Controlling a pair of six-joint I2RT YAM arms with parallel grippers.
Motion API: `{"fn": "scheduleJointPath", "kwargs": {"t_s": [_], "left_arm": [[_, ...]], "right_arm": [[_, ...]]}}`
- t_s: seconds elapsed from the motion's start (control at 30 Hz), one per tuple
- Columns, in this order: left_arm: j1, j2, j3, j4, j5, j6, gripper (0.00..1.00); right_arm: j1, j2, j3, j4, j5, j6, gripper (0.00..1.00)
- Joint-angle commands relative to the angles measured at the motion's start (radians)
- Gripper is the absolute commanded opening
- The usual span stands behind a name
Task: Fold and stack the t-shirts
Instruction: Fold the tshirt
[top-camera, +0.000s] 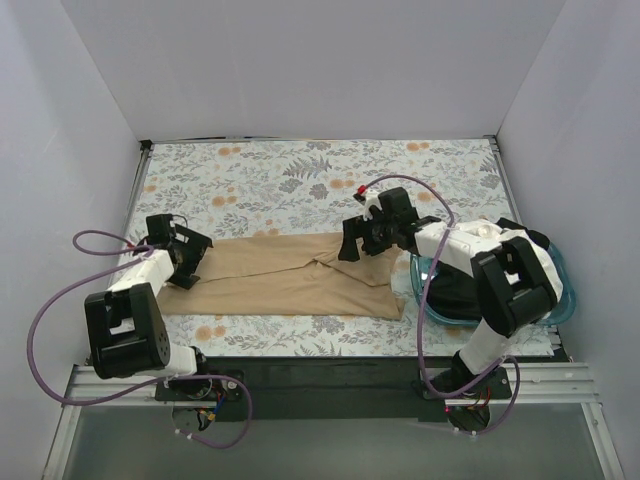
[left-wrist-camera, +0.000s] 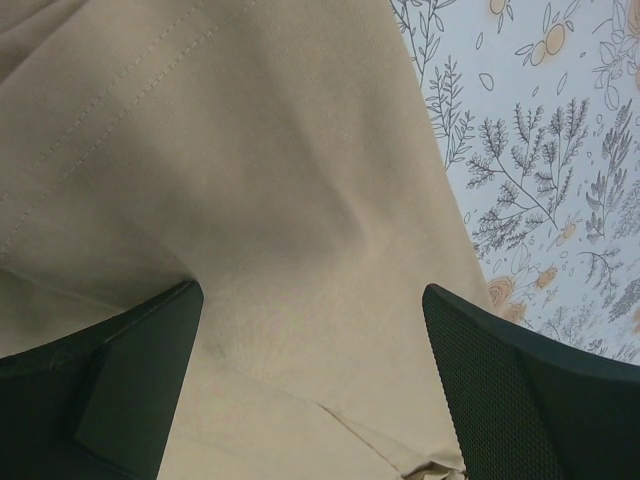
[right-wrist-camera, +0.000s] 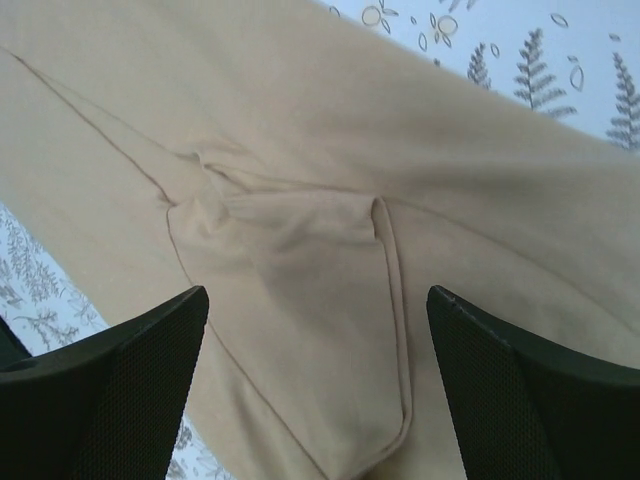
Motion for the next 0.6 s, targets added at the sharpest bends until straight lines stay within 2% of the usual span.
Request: {"fn": "scheduleJointPath", "kwargs": {"t_s": [0.0, 0.27, 0.3, 0.37, 0.4, 0.5, 0.57], "left_arm": [[-0.004, -0.028, -0.044, 0.008, -0.053, 0.018, 0.93], [-0.002, -0.142, -0.097, 0.02, -0.056, -0.019, 0.93], [-0.004, -0.157, -0.103, 0.02, -0.06, -0.028, 0.93], [-0.004, -0.188, -0.117, 0.02, -0.086, -0.036, 0.93], [-0.004, -0.218, -0.128, 0.019, -0.095, -0.039, 0.93], [-0.004, -0.266, -0.142, 0.022, -0.115, -0.048, 0.93], [-0.004, -0.277, -0.146, 0.025, -0.119, -0.048, 0.93]], "right_arm": [[0.027, 0.086, 0.096, 0.029, -0.007, -0.041, 0.95], [0.05, 0.192, 0.165, 0.029, 0.008, -0.033, 0.86], [0.053, 0.203, 0.167, 0.029, 0.008, -0.033, 0.79], [0.064, 0.208, 0.17, 0.029, 0.005, -0.033, 0.73], [0.067, 0.203, 0.168, 0.029, 0.007, -0.032, 0.64], [0.081, 0.185, 0.157, 0.029, 0.014, -0.02, 0.45], [0.089, 0.168, 0.142, 0.029, 0.04, -0.013, 0.42]]}}
